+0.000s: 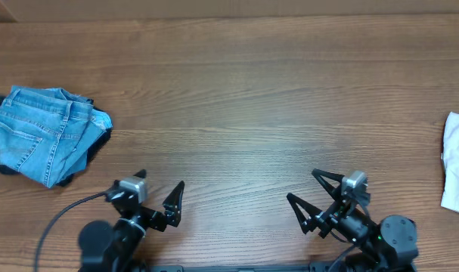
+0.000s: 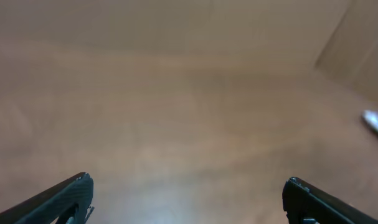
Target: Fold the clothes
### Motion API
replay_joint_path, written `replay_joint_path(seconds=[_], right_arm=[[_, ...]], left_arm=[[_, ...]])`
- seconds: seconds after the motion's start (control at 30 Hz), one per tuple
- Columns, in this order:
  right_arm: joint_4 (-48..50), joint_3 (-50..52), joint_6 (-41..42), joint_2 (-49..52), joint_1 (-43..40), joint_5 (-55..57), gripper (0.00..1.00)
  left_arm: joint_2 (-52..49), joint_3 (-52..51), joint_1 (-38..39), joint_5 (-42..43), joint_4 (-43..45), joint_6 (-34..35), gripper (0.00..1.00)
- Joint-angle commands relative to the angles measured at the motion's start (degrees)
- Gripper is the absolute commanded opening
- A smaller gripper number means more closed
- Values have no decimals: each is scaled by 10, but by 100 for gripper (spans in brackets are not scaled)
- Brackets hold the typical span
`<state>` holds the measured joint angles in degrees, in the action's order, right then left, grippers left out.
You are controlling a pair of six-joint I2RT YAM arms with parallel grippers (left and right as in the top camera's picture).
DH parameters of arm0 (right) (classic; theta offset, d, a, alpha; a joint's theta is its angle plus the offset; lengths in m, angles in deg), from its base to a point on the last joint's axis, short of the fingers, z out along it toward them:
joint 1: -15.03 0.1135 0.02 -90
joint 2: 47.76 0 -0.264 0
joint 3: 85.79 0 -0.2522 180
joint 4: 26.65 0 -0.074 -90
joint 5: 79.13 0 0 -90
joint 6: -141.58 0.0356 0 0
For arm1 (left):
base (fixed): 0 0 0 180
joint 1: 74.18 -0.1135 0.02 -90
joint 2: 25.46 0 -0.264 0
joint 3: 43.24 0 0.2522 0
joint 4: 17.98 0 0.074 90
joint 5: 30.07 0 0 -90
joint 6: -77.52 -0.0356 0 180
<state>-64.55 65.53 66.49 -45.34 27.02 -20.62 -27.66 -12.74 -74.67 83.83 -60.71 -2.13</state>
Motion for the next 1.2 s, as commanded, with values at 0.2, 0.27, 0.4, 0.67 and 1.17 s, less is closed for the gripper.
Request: replay_joint_path(seconds=[0.2,0.27,0.4,0.67,1.17], right_arm=[[-260,-528,-67,486,-1,244,100],[-281,-588,-64,553,-1,232,100],[-318,-620,20,634,-69,265,100],[-361,-642,44,826,-565,158,93],[-213,-507,132,1045,-747,229,64]], left_arm=[[-498,527,-2,-59,-219,-50,100],[-566,579,-2,8,-232,-50,100],[-642,591,-2,92,-239,-50,100],[-652,591,-2,91,-248,-50,100],[-652,591,-2,31,-292,-57,100]])
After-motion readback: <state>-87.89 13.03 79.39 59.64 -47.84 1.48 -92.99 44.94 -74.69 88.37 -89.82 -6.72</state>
